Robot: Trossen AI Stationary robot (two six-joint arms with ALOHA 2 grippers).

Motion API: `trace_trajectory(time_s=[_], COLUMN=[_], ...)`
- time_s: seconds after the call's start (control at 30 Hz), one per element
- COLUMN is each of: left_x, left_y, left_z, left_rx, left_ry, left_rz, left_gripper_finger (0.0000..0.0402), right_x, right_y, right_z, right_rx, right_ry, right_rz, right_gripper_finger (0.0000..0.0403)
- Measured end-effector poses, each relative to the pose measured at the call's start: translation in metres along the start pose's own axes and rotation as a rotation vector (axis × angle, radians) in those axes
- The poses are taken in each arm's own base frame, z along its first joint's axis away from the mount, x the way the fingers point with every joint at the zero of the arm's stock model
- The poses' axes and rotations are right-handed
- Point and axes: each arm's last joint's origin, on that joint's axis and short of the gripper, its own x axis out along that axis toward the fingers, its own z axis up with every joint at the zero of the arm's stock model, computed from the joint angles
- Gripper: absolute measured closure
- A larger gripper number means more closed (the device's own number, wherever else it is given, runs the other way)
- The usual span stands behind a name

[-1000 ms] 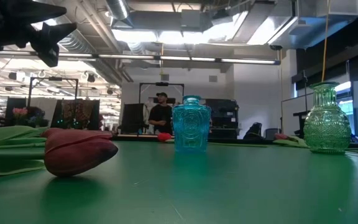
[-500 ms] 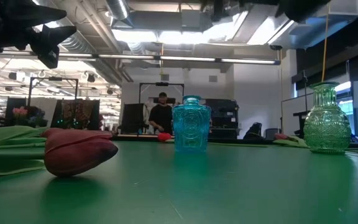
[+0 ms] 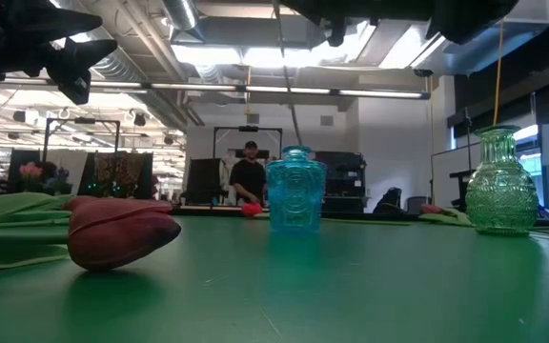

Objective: Sort flowers into vase by color
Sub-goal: Put the red flower in the top blue vase

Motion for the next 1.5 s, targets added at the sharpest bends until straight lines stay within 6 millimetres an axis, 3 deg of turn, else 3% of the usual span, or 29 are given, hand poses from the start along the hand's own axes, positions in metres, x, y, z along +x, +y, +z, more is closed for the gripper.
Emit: trace_trajectory(time_s=[0.43,0.97,1.2,1.5], left_x=[0.0,-0.001,-0.001,-0.001], left_y=[0.0,-0.002,-0.003,-0.003], left_z=[0.0,0.01,0.009,0.01], left_rx=[-0.001,-0.045,0.026,0.047], left_ry=[-0.004,-0.098,-0.088,-0.094], left_rz=[-0.001,-0.01,-0.061,-0.062], left_gripper_finger=[0.025,0.025,0.025,0.025], right_x=[0.0,-0.003,-0.002,0.013], right_y=[0.0,0.0,0.0,0.006], right_z=[0.0,-0.024,-0.027,-0.011], right_rx=[-0.025,-0.067,-0.088,-0.118], right_ry=[0.002,0.241,0.308,0.497], right_rz=[-0.008,0.0,0.0,0.022], right_gripper_finger=[0.0397,0.0395,0.0324,0.0227])
